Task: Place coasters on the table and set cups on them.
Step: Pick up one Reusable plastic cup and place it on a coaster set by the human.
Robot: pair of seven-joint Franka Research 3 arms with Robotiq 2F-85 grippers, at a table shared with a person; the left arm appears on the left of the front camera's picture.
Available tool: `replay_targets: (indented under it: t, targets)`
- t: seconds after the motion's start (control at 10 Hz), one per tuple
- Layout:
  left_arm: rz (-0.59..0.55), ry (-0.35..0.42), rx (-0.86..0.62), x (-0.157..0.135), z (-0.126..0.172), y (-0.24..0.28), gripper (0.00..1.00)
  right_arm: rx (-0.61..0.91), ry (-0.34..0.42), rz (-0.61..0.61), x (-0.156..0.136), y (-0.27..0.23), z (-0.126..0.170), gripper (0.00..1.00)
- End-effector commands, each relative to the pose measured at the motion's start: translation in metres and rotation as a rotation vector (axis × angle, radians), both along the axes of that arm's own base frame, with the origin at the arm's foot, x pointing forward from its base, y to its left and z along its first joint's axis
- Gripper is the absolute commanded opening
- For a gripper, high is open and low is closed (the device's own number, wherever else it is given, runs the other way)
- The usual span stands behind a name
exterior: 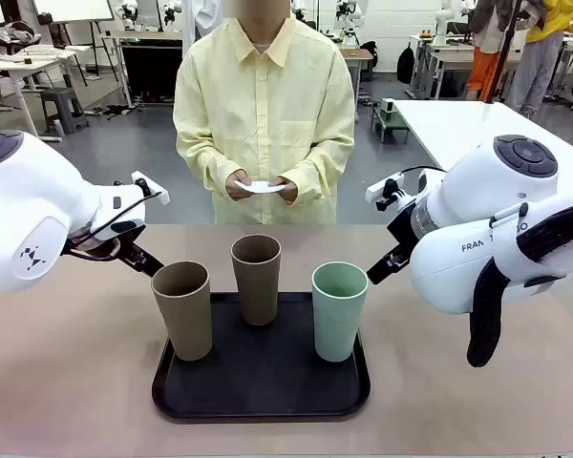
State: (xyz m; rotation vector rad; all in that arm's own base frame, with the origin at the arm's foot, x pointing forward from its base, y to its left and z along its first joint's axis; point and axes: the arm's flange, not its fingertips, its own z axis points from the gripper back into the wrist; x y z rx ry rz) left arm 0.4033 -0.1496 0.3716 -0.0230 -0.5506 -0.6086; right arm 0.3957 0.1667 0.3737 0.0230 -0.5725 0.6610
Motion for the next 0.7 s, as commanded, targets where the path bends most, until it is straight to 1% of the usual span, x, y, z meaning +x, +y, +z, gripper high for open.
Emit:
replay_targets:
  t: [0.0,0.6]
  targets:
    - [0.0,0.0,0.0,0.0,0.0,-0.0001,1.0,0.0,0.0,0.0,0.0,0.0,0.0,1.0]
    - [0.0,0.0,0.0,0.0,0.0,-0.0001,1.0,0.0,0.0,0.0,0.0,0.0,0.0,1.0]
